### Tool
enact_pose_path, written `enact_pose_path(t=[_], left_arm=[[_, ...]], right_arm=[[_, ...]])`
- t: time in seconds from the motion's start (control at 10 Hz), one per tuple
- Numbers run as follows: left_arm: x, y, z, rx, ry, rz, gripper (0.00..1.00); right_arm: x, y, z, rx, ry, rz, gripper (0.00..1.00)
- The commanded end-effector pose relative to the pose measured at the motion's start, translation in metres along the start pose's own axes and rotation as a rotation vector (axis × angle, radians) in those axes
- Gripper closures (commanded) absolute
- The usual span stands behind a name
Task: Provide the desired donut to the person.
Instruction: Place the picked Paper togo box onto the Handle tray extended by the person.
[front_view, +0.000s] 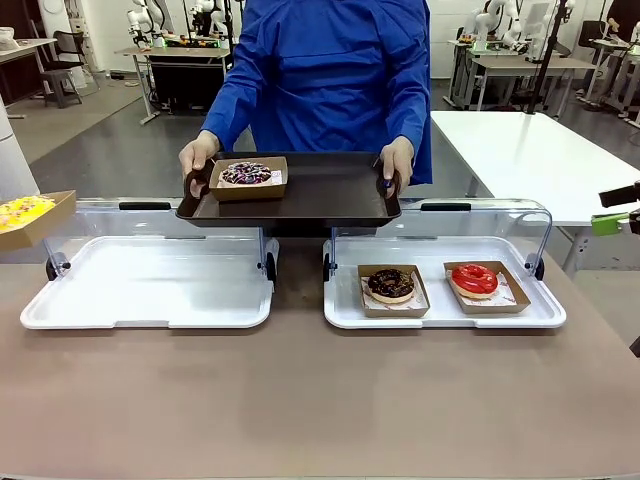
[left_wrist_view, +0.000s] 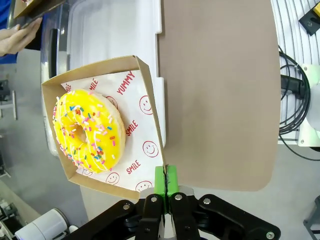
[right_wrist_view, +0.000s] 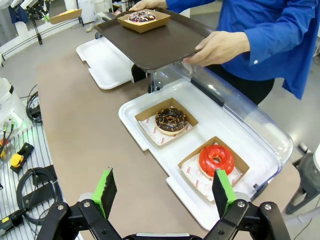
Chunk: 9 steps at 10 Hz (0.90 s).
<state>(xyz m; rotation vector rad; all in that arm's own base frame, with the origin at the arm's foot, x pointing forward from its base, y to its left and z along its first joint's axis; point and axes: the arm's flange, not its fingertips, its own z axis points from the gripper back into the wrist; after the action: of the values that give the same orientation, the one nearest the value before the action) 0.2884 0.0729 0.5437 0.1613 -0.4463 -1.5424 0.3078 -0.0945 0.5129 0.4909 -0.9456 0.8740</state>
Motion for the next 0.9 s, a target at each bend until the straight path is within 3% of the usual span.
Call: enact_pose_path(t=[0.0,0.3,0.5,0.8], left_arm=[[0.038,0.001,0.008,0.079,-0.049,-0.031,1.0],[0.175,0.04,0.029,0.131,-0.103,-0.126,1.0],[0.274,0.072,0.009,0.073,-0.095,-0.167,1.0],[0.372,0.118,-0.041,0.014,-0.08,-0.144,1.0]], right_arm=[[-0.001,-0.002,-0.003,0.008,-0.025,0.014,0.0],[-0.001,-0.002,-0.003,0.008,-0.025,0.014,0.0],[-0.001,-0.002,-0.003,0.008,-0.025,0.014,0.0],[-0.001,-0.002,-0.003,0.008,-0.025,0.014,0.0]])
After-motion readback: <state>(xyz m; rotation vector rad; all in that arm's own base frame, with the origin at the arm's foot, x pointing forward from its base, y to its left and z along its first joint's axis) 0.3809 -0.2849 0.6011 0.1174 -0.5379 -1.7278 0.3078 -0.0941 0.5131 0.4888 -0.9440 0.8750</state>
